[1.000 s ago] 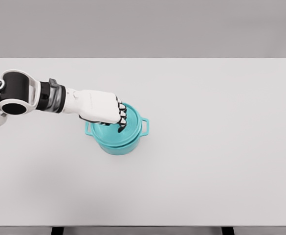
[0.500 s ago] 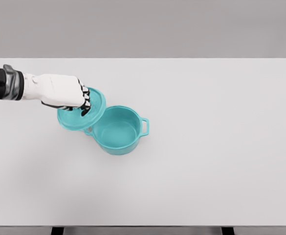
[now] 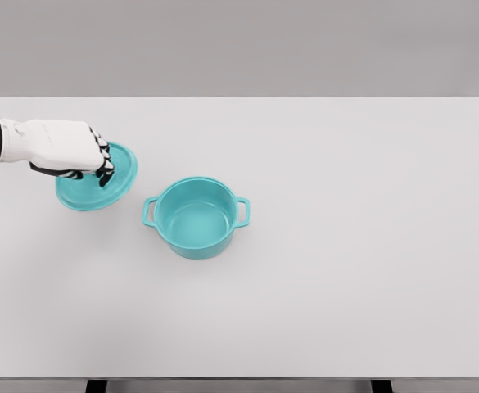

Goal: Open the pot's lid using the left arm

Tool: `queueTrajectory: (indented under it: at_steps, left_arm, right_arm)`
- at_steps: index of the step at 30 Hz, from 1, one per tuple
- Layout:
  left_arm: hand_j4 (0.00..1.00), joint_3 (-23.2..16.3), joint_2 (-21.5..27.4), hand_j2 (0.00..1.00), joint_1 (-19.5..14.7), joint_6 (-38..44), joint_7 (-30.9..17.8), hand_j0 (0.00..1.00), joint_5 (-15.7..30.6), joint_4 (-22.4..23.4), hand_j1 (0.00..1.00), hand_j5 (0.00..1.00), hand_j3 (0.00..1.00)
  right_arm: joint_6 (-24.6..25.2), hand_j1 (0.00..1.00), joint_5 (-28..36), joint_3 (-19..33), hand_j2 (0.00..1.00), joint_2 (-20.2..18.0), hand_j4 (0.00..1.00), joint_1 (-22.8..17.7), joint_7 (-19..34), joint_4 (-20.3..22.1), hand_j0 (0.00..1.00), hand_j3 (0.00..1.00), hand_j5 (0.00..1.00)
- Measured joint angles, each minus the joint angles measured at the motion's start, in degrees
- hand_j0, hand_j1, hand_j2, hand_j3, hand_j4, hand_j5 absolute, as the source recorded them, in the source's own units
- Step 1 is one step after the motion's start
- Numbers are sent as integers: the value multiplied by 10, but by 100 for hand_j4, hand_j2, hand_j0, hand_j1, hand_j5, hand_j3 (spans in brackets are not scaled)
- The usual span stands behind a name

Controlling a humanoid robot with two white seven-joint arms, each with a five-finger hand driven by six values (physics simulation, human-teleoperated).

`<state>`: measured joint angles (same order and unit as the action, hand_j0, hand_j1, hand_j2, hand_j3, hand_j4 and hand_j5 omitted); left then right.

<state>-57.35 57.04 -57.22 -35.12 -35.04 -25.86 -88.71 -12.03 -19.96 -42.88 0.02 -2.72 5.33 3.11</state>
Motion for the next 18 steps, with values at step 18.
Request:
queueTrajectory:
  at_steps: [18]
  left_arm:
    - [100, 1, -2, 100, 0, 0, 0, 100, 43, 108, 100, 100, 100]
  right_arm:
    - [0, 100, 0, 0, 100, 0, 100, 0, 0, 0, 100, 100, 100]
